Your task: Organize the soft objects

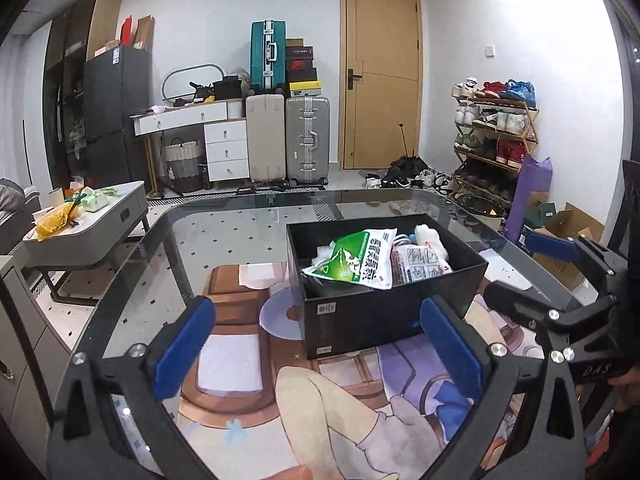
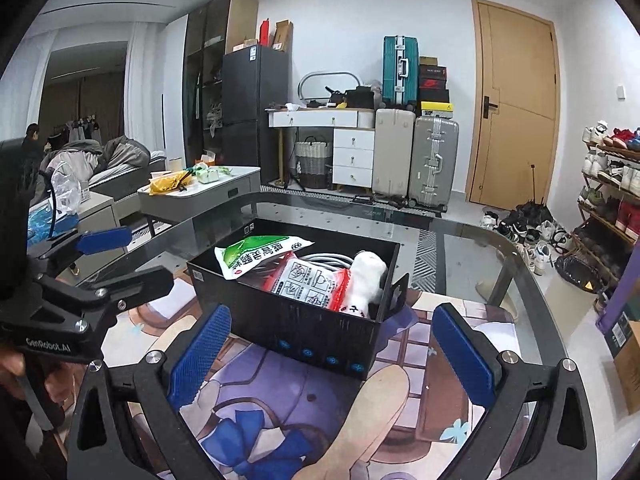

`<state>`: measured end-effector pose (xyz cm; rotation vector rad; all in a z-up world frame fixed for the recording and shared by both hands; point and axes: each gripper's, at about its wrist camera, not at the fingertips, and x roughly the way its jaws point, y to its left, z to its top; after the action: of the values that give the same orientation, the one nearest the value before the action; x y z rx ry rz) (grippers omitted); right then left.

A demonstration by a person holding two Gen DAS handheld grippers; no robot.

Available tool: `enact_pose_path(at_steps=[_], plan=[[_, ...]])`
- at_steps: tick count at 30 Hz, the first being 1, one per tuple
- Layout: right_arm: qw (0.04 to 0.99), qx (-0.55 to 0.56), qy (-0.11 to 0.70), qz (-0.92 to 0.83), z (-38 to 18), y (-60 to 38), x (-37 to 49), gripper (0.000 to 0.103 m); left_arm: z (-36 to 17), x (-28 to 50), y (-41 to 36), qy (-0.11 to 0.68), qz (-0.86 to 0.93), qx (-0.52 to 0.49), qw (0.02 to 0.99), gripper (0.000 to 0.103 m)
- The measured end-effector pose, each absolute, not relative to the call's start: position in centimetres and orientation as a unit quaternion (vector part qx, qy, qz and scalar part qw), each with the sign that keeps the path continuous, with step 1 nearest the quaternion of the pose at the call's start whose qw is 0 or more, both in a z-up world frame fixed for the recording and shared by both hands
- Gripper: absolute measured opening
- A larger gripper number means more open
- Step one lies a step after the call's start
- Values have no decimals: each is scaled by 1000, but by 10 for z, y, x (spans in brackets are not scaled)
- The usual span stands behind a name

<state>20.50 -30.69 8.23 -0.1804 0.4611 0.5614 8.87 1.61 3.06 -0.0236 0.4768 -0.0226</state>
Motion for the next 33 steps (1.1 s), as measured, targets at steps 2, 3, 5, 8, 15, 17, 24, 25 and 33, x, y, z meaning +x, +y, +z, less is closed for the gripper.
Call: enact_pose_path(at_steps=[2,3,5,8,15,17,24,25,33], plan=[[932,-87,224,270,79,-307,206,102,27,90,15,238,-11,-13,971,103],[933,-85,223,270,77,-309,205,102,25,90,15,239,-11,-13,971,103],[933,-80,219,273,77,-312,204,102,22,89,14,238,-12,-11,971,103],[937,-74,208,271,79,-315,201,102,23,87,13,231,-15,-11,973,103],[943,-69,196,261,81,-319,195,102,23,84,10,224,-11,-4,974,103],[942,-71,197,263,82,-318,195,102,24,82,11,218,-9,-8,976,103],[943,-64,190,265,83,-322,193,102,23,81,19,216,-5,-27,976,103],[943,-63,190,265,82,-322,194,102,23,81,19,216,-4,-29,976,103],[943,-63,191,265,82,-322,195,102,22,83,26,214,-4,-44,976,103]])
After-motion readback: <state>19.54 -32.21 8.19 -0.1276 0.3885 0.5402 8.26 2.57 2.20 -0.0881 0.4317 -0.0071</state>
